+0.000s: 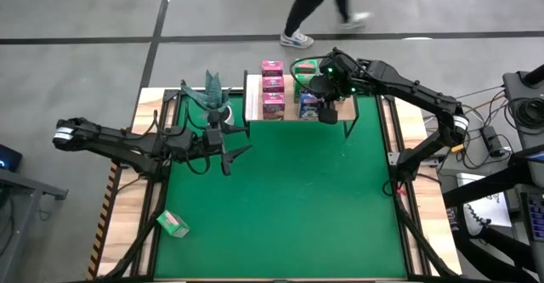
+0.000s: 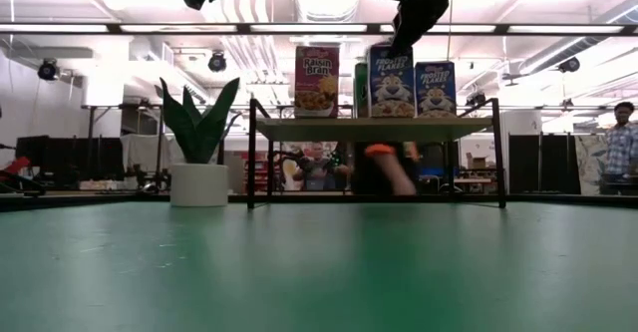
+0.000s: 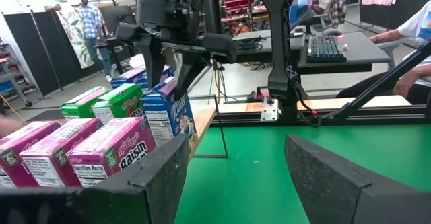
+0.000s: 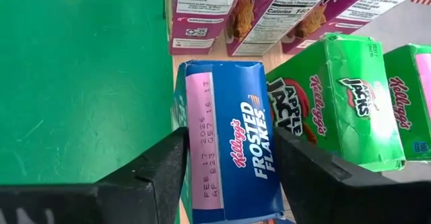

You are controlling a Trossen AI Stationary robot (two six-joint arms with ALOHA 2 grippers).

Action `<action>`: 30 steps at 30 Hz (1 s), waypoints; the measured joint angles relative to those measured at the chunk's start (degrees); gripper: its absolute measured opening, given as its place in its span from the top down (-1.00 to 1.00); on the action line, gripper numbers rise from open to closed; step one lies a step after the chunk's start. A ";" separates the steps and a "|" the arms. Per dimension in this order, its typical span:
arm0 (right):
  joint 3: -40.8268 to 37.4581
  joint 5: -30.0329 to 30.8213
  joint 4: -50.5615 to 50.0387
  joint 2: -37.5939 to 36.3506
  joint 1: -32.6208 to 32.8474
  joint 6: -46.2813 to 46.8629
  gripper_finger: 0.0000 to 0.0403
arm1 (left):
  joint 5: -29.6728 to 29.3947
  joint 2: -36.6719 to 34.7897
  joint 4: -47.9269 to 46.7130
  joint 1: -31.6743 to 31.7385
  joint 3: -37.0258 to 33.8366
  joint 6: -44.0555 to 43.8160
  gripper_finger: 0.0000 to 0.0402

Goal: Stack cereal on shelf
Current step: Put the blue cereal box aligned with the other blue cereal boxes on the shelf

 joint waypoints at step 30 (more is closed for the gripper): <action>-1.00 2.93 -10.35 -9.17 -5.55 3.04 0.08 | 0.03 0.02 -0.14 -0.02 0.00 -0.22 -0.14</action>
